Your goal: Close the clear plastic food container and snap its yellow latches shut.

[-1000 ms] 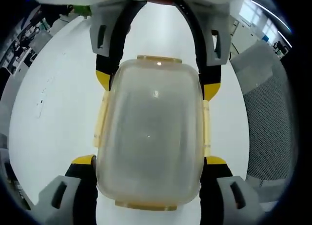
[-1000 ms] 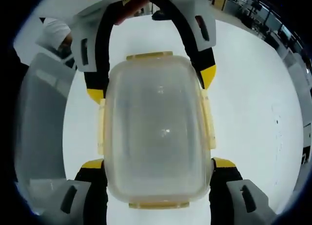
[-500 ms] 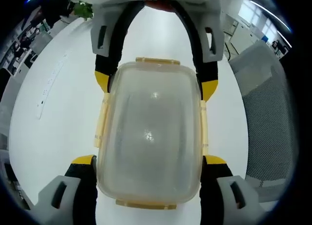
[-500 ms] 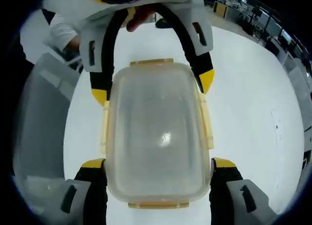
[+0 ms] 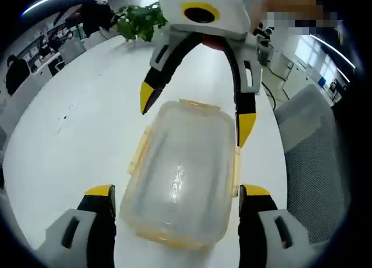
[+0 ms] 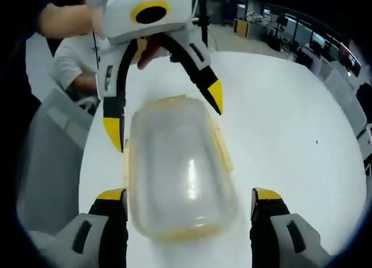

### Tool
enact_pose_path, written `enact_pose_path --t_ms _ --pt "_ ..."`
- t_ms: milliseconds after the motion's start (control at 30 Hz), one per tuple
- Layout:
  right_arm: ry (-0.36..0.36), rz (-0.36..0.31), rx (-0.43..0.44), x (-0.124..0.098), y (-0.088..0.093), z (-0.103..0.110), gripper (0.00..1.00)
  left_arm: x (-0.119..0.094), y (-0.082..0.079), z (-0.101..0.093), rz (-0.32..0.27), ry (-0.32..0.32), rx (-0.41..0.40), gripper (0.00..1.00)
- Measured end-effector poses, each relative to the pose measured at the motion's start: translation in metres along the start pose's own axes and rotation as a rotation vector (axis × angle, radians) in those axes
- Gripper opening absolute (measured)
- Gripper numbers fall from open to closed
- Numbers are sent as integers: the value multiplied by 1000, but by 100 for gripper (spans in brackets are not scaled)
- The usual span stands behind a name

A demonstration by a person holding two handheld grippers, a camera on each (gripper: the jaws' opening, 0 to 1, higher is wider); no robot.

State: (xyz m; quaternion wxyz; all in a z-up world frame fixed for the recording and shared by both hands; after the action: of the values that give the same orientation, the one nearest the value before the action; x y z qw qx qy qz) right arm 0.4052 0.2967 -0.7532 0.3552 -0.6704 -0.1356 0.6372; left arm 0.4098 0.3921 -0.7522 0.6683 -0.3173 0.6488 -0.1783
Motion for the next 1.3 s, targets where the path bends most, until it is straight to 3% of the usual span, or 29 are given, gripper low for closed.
enact_pose_path --t_ms 200,467,600,933,1100,1200,1300 --pt "33 -98 67 -7 3 5 89 -10 1 0 -127 -52 -121 87" --pt "169 -306 186 -22 -9 9 90 -32 3 -2 -299 -156 -267 86" --pt "207 -375 254 -31 -8 14 89 -34 9 -5 -331 -179 -324 86" --pt "292 -449 329 -53 1 23 88 -42 13 -24 -415 -231 -371 83" --pt "356 -501 392 -56 7 27 87 -51 19 -27 -465 -295 -414 82" --pt "353 -495 401 -52 11 40 87 -54 26 -35 -491 -301 -466 83" --pt "348 -470 402 -52 13 51 86 -54 31 -41 -475 -294 -489 83"
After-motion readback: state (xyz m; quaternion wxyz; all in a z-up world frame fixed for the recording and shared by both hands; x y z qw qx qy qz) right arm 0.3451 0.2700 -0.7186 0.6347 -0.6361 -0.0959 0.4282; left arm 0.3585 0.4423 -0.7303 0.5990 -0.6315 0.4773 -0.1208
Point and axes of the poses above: the point that each gripper's makers call its tool centre point, and the gripper's own axes: x roughly forward along the fingers, z roughly to its left, y roughly out of its underside, the point moved 3 cm from there along -x, roughly backward along the fingers, and after that the axes turned 3 degrees about -z, right-handed, at the moved point
